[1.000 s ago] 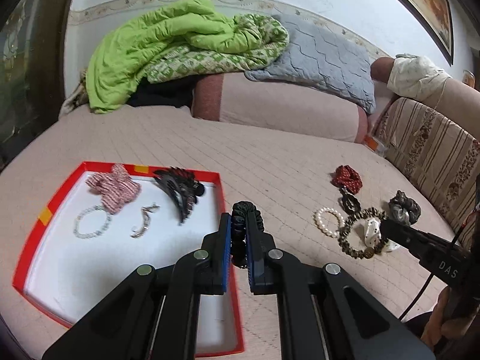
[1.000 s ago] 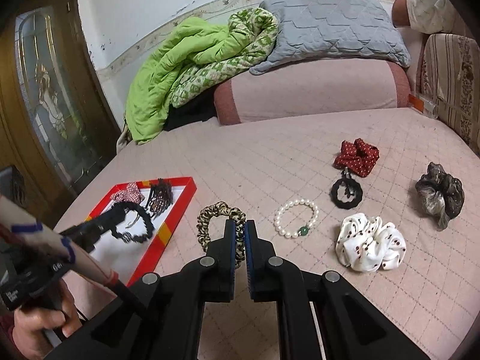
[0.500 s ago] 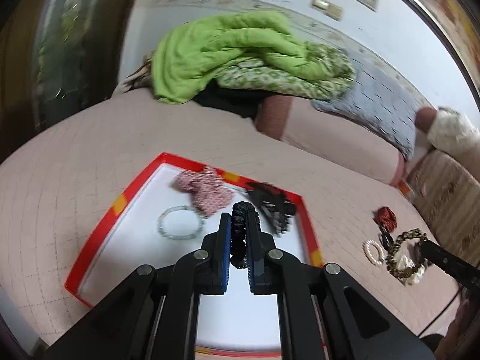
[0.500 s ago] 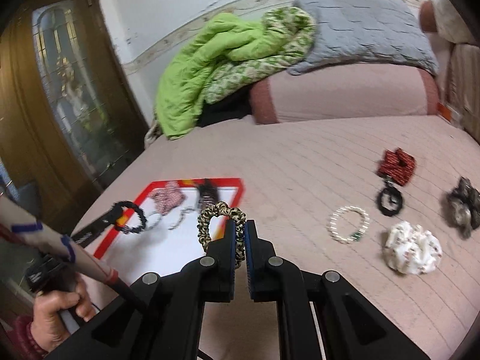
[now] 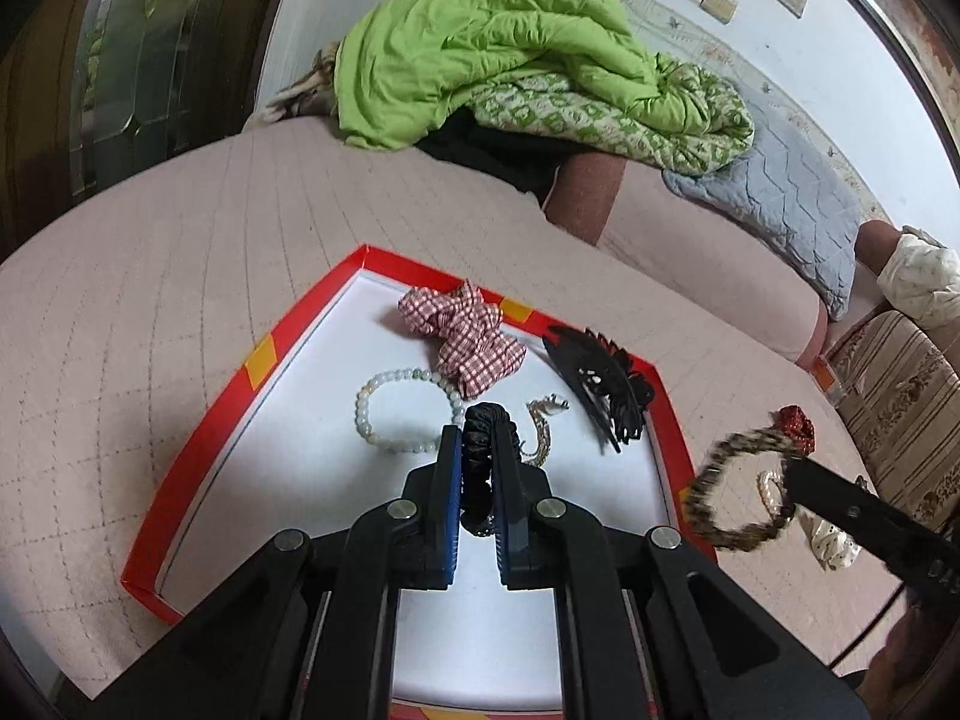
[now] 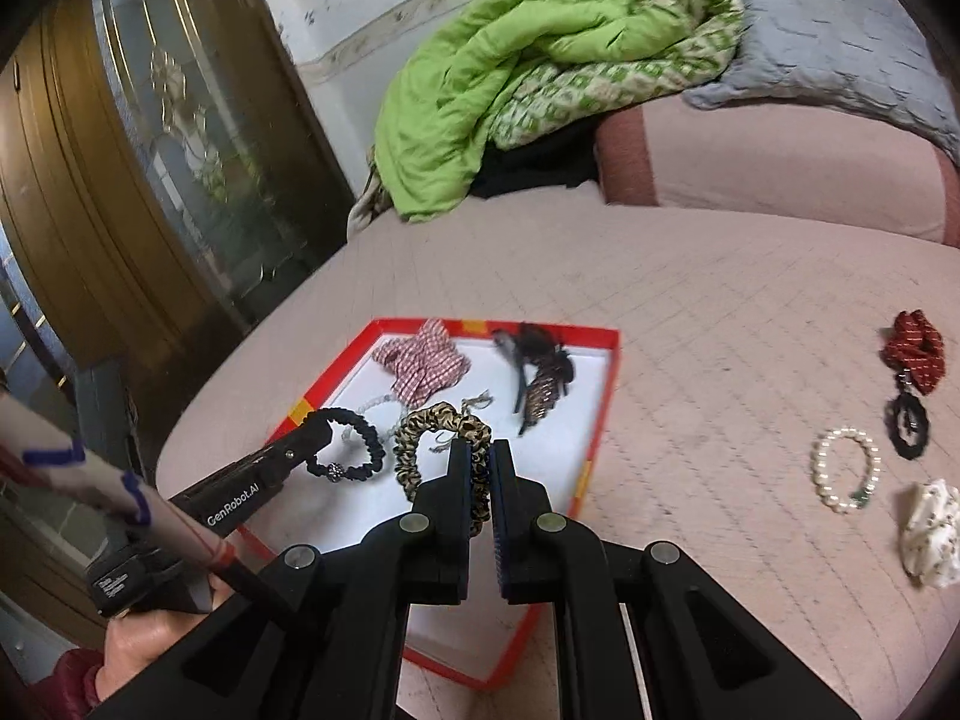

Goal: Organize jewelry
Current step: 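Carry the black hair tie toward the tray with the left tool while the right tool carries the leopard-print tie, then lower the leopard-print tie into the tray and open the right tool while the left tool lowers the black tie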

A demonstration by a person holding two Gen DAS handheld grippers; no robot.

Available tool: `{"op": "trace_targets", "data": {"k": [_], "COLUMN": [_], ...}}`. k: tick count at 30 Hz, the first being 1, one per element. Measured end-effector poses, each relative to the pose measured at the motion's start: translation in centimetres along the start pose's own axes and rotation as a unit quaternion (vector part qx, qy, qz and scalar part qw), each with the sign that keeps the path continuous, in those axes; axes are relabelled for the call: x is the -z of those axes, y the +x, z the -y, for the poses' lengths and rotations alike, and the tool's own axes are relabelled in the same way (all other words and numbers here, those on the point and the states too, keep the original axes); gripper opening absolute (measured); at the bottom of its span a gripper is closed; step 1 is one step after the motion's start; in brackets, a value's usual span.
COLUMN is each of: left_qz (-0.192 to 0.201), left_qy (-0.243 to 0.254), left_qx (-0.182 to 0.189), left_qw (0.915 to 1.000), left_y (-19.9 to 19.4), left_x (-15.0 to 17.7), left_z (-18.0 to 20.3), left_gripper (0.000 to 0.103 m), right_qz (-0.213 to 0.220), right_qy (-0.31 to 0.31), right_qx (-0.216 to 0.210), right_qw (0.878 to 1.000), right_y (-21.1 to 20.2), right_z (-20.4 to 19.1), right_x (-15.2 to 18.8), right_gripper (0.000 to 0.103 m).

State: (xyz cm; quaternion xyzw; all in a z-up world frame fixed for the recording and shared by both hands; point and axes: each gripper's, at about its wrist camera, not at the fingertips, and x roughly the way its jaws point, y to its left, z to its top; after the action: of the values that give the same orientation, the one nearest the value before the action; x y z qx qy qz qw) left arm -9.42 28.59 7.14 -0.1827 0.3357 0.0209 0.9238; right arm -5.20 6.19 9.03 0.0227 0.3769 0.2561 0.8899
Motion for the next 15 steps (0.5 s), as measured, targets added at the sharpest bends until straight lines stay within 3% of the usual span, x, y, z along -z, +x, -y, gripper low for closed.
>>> {"op": "trace_targets", "data": {"k": [15], "left_qz": [-0.012], "left_qy": [0.033], "left_qx": [-0.017], "left_qw": [0.9992], "left_y": [2.1], "left_x": [0.1], "left_z": [1.7], "left_gripper": [0.008], "right_qz": [-0.044], "right_qy": [0.039], "right_qx": [0.003], "right_qw": [0.998], "right_y": [5.4], "right_z": [1.0], "right_x": [-0.7], "right_gripper": [0.007]}}
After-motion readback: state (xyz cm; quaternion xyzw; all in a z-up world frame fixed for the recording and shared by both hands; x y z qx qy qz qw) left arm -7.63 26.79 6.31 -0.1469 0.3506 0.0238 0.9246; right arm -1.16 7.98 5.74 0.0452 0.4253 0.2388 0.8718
